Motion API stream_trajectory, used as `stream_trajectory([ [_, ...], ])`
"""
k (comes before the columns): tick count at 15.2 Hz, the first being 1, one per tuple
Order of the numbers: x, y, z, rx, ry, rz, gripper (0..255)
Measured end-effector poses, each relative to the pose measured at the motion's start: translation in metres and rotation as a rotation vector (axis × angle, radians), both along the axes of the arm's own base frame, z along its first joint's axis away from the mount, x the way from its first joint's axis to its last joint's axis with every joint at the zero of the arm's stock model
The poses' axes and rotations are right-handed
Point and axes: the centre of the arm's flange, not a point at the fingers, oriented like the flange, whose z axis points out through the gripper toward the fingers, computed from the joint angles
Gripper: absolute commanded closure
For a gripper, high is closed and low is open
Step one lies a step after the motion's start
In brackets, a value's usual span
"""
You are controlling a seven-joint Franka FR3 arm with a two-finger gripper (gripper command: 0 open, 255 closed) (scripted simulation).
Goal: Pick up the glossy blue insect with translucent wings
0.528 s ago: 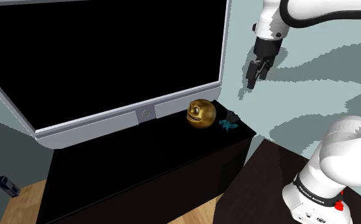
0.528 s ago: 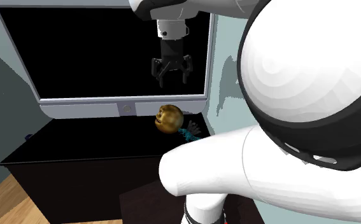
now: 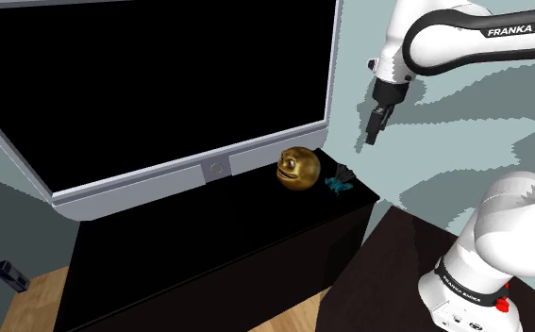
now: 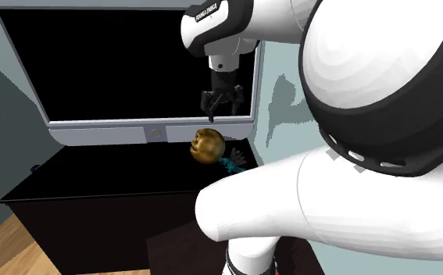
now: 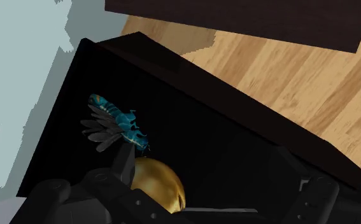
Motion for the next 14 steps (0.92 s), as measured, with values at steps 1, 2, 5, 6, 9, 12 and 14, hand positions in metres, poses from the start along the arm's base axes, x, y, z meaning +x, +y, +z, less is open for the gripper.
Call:
stream_trajectory([
  [1, 0.001, -0.008, -0.012, 0.001, -0.004, 0.029, 0],
  [2, 0.008, -0.017, -0.021, 0.002, -0.008, 0.058, 0],
  [5, 0.022, -0.038, -0.053, 0.004, -0.019, 0.144, 0],
  [6, 0.027, -0.046, -0.062, 0.005, -0.024, 0.172, 0],
  [9, 0.042, -0.065, -0.09, 0.009, -0.037, 0.259, 0],
  [12, 0.058, -0.084, -0.123, 0.012, -0.049, 0.344, 0],
  [14, 0.068, -0.093, -0.141, 0.015, -0.058, 0.402, 0],
])
